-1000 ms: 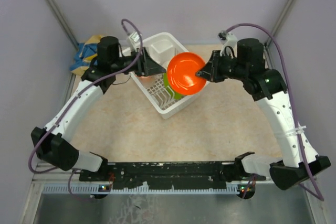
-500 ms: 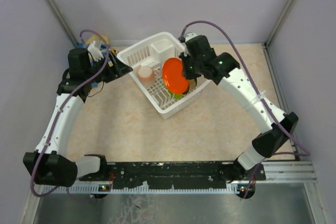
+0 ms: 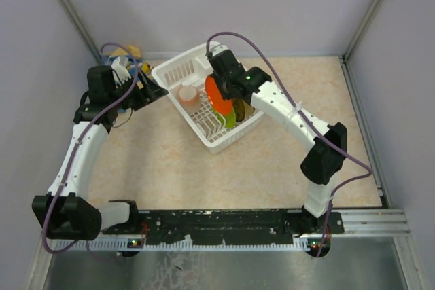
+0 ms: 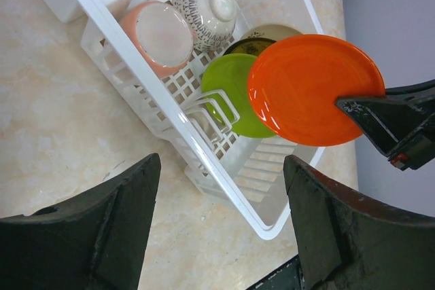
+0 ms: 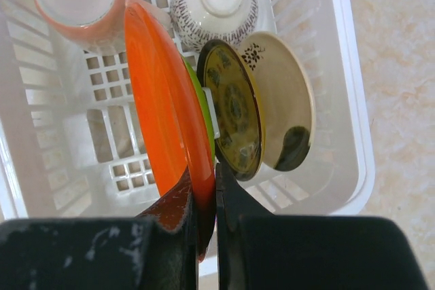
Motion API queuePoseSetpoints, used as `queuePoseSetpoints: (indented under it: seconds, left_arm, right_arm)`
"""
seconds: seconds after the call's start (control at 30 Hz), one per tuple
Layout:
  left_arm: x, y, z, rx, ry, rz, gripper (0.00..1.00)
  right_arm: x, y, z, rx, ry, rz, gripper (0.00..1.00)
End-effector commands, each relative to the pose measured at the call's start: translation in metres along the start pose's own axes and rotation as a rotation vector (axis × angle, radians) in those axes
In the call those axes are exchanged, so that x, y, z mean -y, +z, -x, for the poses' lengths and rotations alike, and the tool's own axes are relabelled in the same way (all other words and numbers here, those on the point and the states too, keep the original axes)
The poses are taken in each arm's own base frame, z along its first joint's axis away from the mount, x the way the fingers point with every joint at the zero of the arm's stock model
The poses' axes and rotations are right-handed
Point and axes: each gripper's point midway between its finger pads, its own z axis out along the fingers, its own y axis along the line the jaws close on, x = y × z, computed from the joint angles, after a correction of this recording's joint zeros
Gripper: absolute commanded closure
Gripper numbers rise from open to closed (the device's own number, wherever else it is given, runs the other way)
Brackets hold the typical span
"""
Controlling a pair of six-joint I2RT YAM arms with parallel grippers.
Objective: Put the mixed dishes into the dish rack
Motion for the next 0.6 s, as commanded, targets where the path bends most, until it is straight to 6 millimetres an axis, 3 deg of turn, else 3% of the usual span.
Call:
queuePoseSetpoints:
  seconds: [0.0, 0.57]
  left_arm:
    - [-0.005, 0.004, 0.007, 0.023, -0.012, 0.005, 0.21]
    - [-0.012, 0.008, 0.014, 0.042, -0.035, 0.04, 0.2]
  right_arm:
    - [0.005, -0.005, 0.041, 0.128, -0.033, -0.054, 1.0]
    - [-0.018, 0.029, 0.019, 0.068, -0.057, -0.019, 1.0]
